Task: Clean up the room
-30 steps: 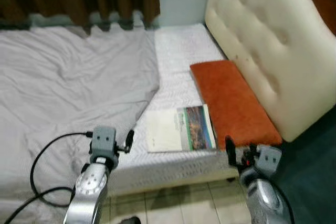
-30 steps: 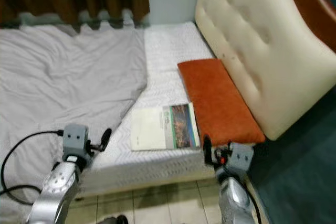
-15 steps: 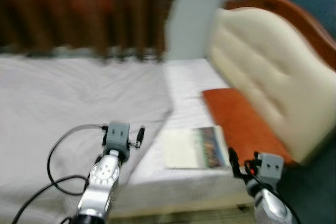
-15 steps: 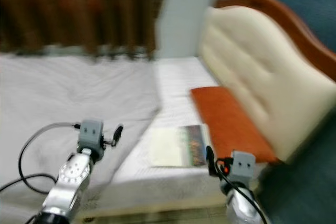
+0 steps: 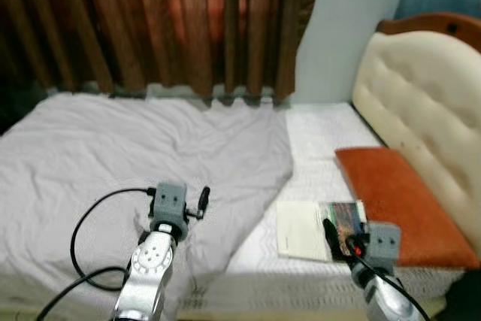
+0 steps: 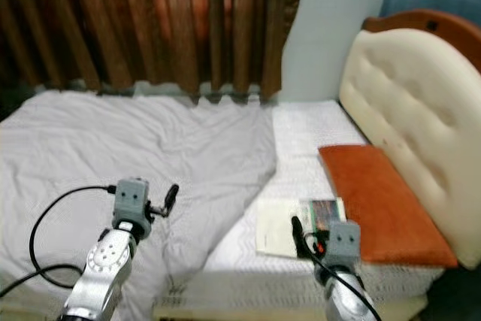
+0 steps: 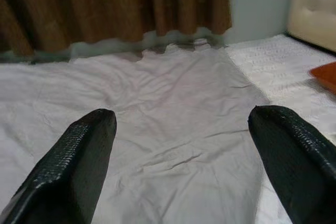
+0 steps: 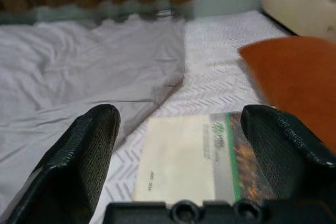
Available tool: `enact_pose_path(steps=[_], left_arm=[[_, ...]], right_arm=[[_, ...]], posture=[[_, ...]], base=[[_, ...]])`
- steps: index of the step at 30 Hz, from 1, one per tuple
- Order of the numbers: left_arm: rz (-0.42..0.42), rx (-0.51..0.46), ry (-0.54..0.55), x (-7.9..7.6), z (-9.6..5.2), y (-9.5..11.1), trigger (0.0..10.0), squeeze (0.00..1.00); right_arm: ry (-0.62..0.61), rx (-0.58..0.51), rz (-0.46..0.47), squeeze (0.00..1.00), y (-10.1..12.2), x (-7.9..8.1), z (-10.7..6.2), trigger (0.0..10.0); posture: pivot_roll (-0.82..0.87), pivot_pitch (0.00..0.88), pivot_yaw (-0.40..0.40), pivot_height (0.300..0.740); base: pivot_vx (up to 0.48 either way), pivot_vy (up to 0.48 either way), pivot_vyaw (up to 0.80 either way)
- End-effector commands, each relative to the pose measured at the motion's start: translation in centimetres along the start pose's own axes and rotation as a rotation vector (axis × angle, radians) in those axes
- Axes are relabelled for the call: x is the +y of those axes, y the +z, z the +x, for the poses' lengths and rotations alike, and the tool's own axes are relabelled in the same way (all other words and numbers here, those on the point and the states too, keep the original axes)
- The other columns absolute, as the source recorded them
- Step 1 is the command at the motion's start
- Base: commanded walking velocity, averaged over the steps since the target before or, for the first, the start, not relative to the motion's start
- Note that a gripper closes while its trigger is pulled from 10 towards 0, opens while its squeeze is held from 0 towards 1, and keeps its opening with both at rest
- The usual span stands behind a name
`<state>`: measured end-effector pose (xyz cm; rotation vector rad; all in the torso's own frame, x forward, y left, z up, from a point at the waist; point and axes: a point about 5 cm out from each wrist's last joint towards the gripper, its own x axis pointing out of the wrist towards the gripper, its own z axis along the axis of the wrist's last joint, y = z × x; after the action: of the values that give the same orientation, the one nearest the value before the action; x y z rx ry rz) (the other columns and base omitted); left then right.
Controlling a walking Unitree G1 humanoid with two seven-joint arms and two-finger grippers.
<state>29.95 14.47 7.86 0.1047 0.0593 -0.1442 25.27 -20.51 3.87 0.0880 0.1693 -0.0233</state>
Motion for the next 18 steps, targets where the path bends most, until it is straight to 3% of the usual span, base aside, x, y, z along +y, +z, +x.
enact_pose_path(steps=[1,8,14,18], left_arm=[[0.002,0.009,0.025,1.0,-0.5,-0.4,10.0,0.00],[-0.047,-0.006,0.022,1.0,-1.3,-0.9,10.0,0.00],[-0.009,0.039,-0.092,-0.6,-2.8,-2.4,10.0,0.00],[0.001,0.027,-0.103,-0.8,-2.4,-2.0,10.0,0.00]], right_arm=[[0.053,-0.026,-0.015,0.00,0.9,1.2,0.4,10.0],[0.064,-0.031,-0.088,0.00,1.2,0.6,0.0,10.0],[0.055,0.040,-0.124,0.00,-0.3,-0.7,-2.2,10.0],[0.080,0.042,-0.141,0.00,-0.3,-0.2,-1.8,10.0]], posture=[[-0.03,0.000,-0.044,0.740],[-0.03,0.000,-0.075,0.740],[-0.03,0.000,-0.127,0.740],[-0.02,0.000,-0.120,0.740]], base=[[0.446,0.000,0.00],[0.446,0.000,0.00],[0.446,0.000,0.00],[0.000,0.000,0.00]])
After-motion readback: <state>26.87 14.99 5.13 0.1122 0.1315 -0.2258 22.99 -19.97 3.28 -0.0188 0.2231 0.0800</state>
